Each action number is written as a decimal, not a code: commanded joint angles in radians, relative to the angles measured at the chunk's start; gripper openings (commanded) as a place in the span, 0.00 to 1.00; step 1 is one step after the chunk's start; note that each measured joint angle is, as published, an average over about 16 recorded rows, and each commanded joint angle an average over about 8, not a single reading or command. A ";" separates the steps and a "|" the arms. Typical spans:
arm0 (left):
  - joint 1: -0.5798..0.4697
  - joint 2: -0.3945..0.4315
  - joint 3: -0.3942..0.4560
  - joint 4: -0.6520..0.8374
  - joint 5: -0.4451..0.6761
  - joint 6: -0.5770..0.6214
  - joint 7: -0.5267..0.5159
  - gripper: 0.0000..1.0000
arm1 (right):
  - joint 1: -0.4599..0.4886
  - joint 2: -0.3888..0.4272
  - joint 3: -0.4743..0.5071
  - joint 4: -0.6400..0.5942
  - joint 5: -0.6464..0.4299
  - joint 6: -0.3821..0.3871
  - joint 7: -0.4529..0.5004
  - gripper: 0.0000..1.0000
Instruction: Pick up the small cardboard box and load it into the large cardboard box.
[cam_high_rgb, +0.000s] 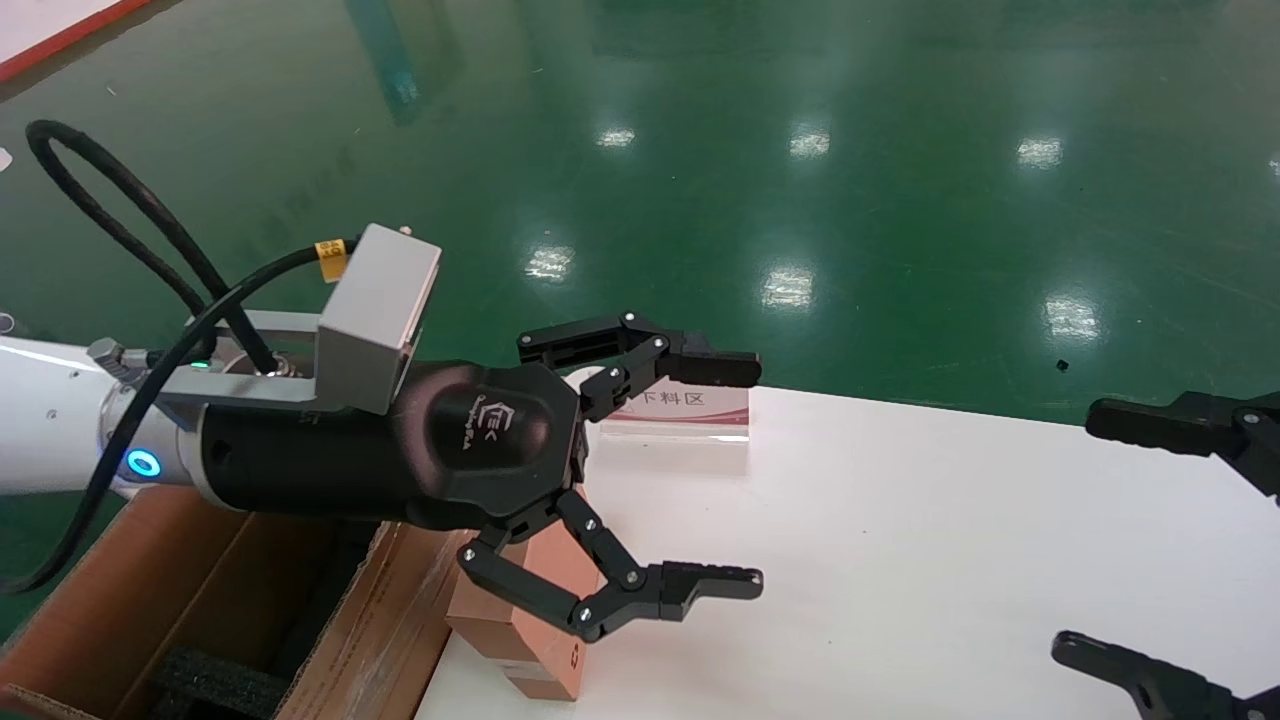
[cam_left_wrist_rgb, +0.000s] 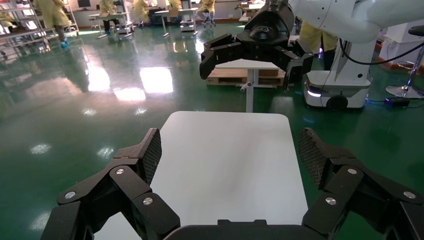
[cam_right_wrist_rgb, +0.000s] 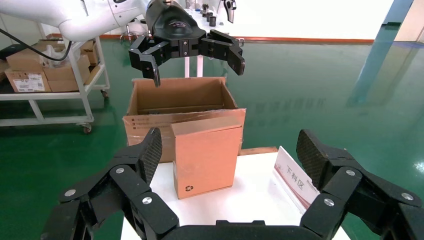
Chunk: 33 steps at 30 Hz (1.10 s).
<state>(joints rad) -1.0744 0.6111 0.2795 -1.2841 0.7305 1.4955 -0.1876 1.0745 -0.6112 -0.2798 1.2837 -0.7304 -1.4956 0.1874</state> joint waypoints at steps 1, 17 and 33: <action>0.000 0.000 0.000 0.000 0.000 0.000 0.000 1.00 | 0.000 0.000 0.000 0.000 0.000 0.000 0.000 1.00; 0.000 0.000 0.000 0.000 0.000 0.000 0.000 1.00 | 0.000 0.000 0.000 0.000 0.000 0.000 0.000 1.00; 0.000 0.000 0.000 0.000 0.000 0.000 0.000 1.00 | 0.000 0.000 0.000 0.000 0.000 0.000 0.000 1.00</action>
<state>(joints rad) -1.0745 0.6112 0.2796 -1.2842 0.7306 1.4956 -0.1876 1.0745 -0.6112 -0.2796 1.2841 -0.7305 -1.4956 0.1876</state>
